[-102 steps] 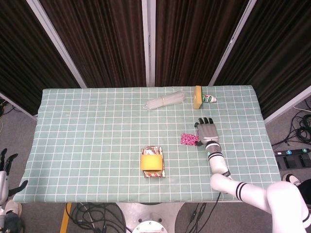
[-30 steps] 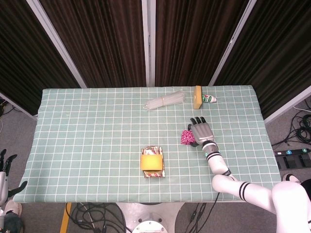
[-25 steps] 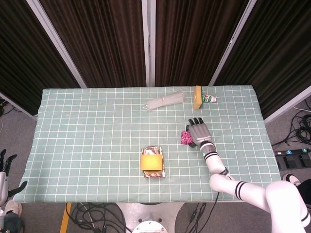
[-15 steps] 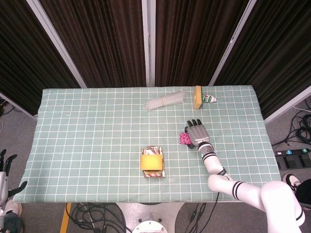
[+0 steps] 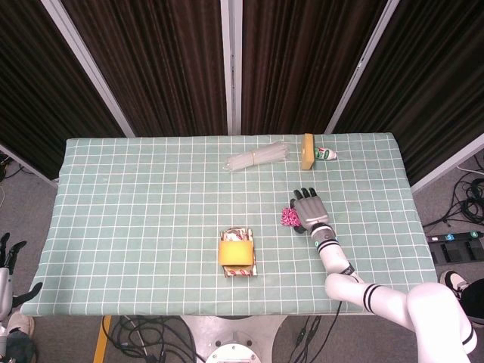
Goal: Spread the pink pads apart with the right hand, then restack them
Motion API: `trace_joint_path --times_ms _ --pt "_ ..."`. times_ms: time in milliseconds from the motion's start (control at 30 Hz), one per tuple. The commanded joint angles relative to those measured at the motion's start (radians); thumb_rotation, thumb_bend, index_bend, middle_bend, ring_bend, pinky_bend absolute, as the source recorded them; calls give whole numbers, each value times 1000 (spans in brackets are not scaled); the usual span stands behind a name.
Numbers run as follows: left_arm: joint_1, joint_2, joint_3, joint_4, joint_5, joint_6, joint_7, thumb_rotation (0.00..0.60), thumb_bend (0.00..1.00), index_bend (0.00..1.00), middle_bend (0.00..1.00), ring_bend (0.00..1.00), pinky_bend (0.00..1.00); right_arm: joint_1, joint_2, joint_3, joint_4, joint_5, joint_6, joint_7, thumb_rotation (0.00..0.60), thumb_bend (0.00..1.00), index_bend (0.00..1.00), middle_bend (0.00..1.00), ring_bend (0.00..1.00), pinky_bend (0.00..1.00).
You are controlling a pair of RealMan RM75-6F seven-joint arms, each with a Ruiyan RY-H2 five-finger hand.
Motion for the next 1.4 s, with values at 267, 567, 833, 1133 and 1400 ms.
trace_joint_path --times_ms 267,567,833,1133,1400 --pt "-2 2 0 -3 2 -1 2 600 204 219 88 92 127 -5 10 -3 -12 -1 7 2 523 157 244 77 0 0" --pt "-5 1 -1 -4 8 1 4 600 204 219 88 92 127 -110 158 20 -204 -105 198 109 524 158 182 75 0 0" --pt "-21 0 -3 -9 17 -13 15 600 204 219 88 92 127 -330 403 -36 -478 -305 453 292 528 158 101 16 0 0" --pt "-38 1 -9 -34 21 -18 52 600 205 219 88 92 127 -537 559 -158 -662 -601 700 426 523 157 96 12 0 0" --pt "-44 4 -12 -56 18 -16 74 600 204 219 88 92 127 -632 585 -213 -693 -750 790 464 521 156 96 14 0 0"
